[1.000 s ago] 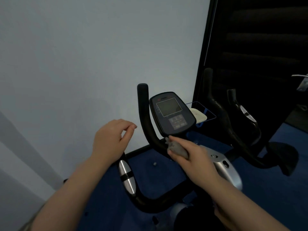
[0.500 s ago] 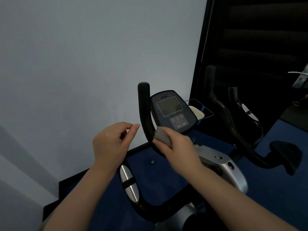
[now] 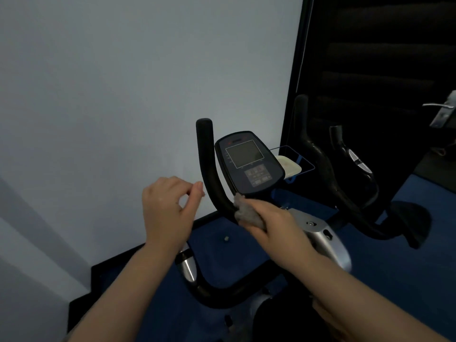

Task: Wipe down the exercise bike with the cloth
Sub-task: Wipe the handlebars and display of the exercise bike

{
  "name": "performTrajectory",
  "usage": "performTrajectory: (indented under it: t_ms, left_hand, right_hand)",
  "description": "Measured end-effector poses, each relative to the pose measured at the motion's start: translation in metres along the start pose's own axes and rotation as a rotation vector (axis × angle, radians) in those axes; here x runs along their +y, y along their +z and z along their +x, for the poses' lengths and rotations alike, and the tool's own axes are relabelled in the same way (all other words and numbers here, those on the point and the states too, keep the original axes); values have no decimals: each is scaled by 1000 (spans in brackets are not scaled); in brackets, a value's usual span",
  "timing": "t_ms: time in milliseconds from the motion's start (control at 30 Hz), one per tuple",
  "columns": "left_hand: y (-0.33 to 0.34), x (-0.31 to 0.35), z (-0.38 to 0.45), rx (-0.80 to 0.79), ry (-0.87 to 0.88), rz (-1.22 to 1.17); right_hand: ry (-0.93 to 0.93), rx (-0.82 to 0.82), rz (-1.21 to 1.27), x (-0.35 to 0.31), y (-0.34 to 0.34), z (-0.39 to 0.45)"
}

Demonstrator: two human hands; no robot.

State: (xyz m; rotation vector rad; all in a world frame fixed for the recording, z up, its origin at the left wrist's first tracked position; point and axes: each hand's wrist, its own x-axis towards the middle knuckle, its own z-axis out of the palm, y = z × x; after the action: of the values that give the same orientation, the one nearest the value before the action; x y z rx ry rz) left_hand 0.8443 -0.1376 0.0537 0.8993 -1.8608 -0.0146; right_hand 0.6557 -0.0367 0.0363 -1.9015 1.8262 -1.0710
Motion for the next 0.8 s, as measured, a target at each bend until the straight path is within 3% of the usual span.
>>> performTrajectory:
  t_ms: [167, 300, 467, 600, 800]
  left_hand:
    - [14, 40, -32, -226, -59, -303]
    - [33, 58, -43, -445, -138, -282]
    - [35, 56, -52, -479, -185, -368]
    - [35, 57, -52, -469, -215, -409]
    - [31, 62, -53, -481, -256, -418]
  right_hand:
    - [164, -9, -18, 21, -23, -6]
    - [176, -6, 187, 16, -16, -6]
    - [167, 69, 109, 32, -20, -68]
    - [156, 107, 50, 29, -21, -52]
    - [120, 134, 126, 33, -22, -89]
